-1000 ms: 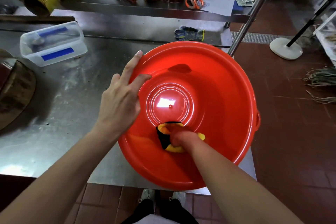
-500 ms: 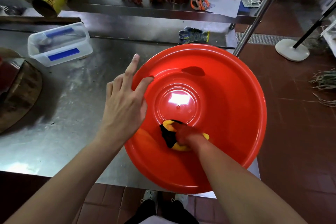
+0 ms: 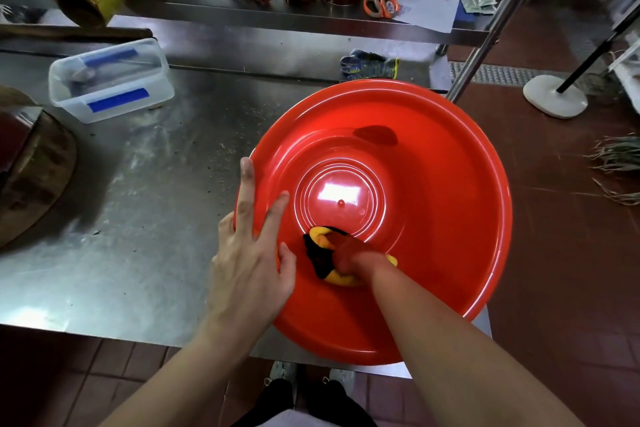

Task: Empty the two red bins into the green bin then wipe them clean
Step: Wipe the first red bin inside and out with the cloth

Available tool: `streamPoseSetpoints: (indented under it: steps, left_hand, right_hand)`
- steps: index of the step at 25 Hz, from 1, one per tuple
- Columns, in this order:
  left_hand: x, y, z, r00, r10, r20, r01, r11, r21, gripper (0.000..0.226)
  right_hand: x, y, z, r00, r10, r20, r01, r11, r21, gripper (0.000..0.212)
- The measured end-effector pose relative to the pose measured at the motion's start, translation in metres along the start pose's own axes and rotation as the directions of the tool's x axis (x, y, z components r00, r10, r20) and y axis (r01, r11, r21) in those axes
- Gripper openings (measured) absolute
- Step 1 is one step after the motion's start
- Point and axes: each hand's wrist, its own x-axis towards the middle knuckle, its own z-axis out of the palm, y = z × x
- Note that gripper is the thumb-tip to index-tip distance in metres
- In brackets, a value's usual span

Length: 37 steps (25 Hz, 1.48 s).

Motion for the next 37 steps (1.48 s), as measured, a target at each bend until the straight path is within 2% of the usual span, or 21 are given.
streamPoseSetpoints:
  steps: [10, 13, 19, 25, 30, 32, 33, 34, 37]
  left_hand:
    - [0.006, 0.017, 0.003, 0.996, -0.09, -0.017, 0.091, 0.995, 0.035, 0.079]
    - [0.006, 0.018, 0.004, 0.995, -0.098, -0.021, 0.099, 0.994, 0.046, 0.078]
    - [0.008, 0.017, 0.003, 0.996, -0.093, -0.012, 0.094, 0.994, 0.053, 0.079]
    - [0.009, 0.019, 0.002, 0.997, -0.071, 0.003, 0.07, 0.996, 0.061, 0.074]
    - [0.007, 0.021, 0.001, 1.0, -0.028, 0.013, 0.027, 0.997, 0.068, 0.067]
    - [0.006, 0.023, 0.002, 0.999, -0.024, 0.024, 0.023, 0.997, 0.069, 0.067]
    - [0.006, 0.025, 0.002, 0.999, -0.024, 0.029, 0.022, 0.997, 0.071, 0.067]
    - [0.007, 0.026, 0.002, 0.999, -0.023, 0.031, 0.021, 0.997, 0.073, 0.067]
    - [0.008, 0.026, 0.002, 1.0, -0.024, 0.019, 0.023, 0.997, 0.067, 0.066]
  right_hand:
    - [-0.02, -0.008, 0.0, 0.999, -0.014, 0.044, 0.014, 1.0, 0.008, 0.064]
    - [-0.051, -0.013, -0.006, 0.994, -0.09, 0.056, 0.094, 0.993, -0.065, 0.063]
    - [-0.141, -0.003, -0.01, 0.973, -0.232, -0.005, 0.232, 0.973, -0.016, 0.068]
    - [-0.212, -0.004, -0.017, 0.986, -0.168, -0.013, 0.168, 0.985, -0.031, 0.061]
    - [-0.154, 0.01, -0.006, 0.997, -0.056, 0.057, 0.061, 0.993, -0.101, 0.087]
    - [-0.119, 0.02, 0.001, 0.996, 0.041, 0.08, -0.023, 0.975, -0.22, 0.084]
    - [-0.104, 0.023, 0.001, 0.994, 0.038, 0.102, -0.011, 0.968, -0.25, 0.084]
    - [-0.095, 0.023, -0.002, 0.993, 0.021, 0.112, 0.008, 0.968, -0.252, 0.083]
    - [-0.074, 0.025, -0.011, 1.0, 0.006, 0.007, -0.004, 0.988, -0.157, 0.06]
